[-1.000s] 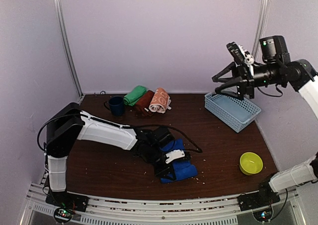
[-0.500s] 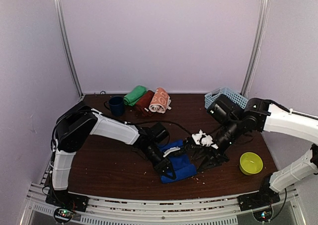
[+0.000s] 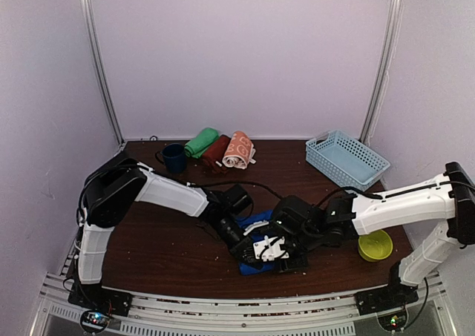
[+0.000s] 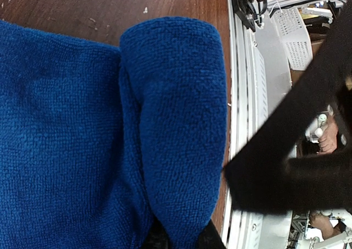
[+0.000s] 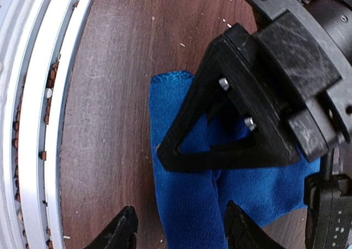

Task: Roll the towels
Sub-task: Roll the towel at the center of the board.

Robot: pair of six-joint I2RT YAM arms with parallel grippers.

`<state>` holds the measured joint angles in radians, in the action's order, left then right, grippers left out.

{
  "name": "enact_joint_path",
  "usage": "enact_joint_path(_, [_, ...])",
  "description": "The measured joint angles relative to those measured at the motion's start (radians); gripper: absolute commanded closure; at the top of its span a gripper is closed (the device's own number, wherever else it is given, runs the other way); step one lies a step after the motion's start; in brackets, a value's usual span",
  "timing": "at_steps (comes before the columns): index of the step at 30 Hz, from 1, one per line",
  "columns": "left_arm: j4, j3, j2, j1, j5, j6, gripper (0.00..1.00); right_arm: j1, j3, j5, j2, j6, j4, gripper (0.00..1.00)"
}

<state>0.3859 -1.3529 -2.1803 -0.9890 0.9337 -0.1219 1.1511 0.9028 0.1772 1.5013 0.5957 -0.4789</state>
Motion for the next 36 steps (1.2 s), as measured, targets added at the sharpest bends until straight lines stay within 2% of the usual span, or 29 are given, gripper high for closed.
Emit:
enact_joint_path(6, [0.0,0.001,0.0,0.0,0.002,-0.001,0.81,0.016,0.0,-0.038,0.082,0.002,0.067,0.49])
enact_joint_path(10, [-0.004,0.005,0.0,0.0,0.006,-0.001,0.76,0.016,0.0,-0.045,0.118,0.006,0.078,0.66])
enact_joint_path(13, [-0.01,0.013,0.009,0.0,0.001,0.0,0.68,0.016,-0.001,-0.048,0.121,0.003,0.088,0.81])
enact_joint_path(17, [-0.014,0.052,0.06,0.002,-0.06,0.004,0.61,0.007,-0.002,-0.033,0.122,0.003,0.093,0.88])
enact_joint_path(23, [0.011,0.199,0.267,0.039,-0.312,-0.01,0.61,-0.091,0.086,0.141,0.189,-0.013,0.032,0.91])
enact_joint_path(30, [0.023,0.352,0.579,0.103,-0.798,-0.029,0.59,-0.24,0.272,0.391,0.355,-0.017,-0.155,0.92])
enact_joint_path(34, [-0.053,0.456,0.789,0.047,-0.963,0.028,0.55,-0.312,0.43,0.535,0.496,-0.002,-0.306,0.92])
enact_joint_path(36, [-0.116,0.484,0.865,-0.04,-1.048,0.091,0.55,-0.343,0.516,0.604,0.573,0.007,-0.395,0.93])
